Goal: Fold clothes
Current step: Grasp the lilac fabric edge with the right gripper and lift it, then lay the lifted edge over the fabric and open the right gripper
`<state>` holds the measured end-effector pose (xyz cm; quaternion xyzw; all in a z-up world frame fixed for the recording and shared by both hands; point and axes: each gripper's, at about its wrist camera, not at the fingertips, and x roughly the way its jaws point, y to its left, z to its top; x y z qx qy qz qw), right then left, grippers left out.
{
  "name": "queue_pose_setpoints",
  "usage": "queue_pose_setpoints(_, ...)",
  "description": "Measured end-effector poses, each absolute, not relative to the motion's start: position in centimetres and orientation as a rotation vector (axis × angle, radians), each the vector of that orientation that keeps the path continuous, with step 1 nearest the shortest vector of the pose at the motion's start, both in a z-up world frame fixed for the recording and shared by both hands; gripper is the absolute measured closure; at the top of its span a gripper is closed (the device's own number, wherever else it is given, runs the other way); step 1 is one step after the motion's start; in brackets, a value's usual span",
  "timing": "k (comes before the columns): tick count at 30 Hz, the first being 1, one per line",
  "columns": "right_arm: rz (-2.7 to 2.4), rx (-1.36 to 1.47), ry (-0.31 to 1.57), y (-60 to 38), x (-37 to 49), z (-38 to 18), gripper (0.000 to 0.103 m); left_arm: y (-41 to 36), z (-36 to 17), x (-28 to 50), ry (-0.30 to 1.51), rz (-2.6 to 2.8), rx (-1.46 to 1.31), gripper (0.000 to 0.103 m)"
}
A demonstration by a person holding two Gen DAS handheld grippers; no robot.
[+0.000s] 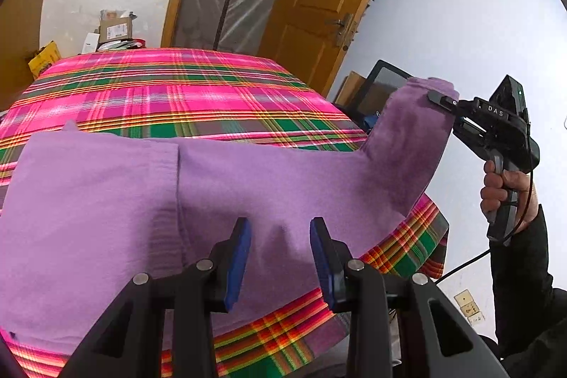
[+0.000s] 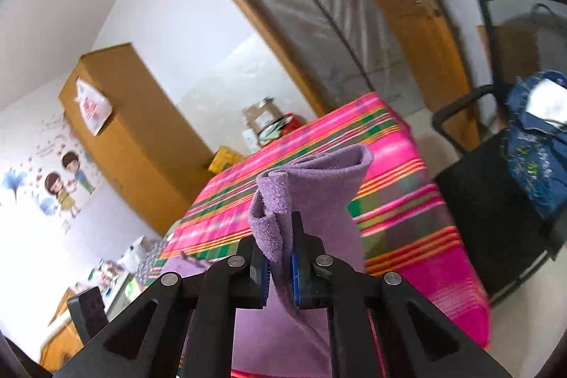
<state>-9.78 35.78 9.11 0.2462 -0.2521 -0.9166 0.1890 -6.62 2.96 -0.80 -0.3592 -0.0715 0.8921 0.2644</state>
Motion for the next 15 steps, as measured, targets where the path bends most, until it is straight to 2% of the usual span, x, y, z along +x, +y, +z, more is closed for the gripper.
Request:
queue_pose_setpoints(9,-2.45,0.768,-0.569,27.9,-12.2,9.0,0.094,0.7,-0.5,-5.7,-0.247,2.451,-0.941,0.068)
queue_pose_setpoints(15,-2.362,0.856,-0.505,23.0,-13.9,6.5,0.093,-0.6,-0.7,-5.7,-0.273,2.48,-0.948,0.068)
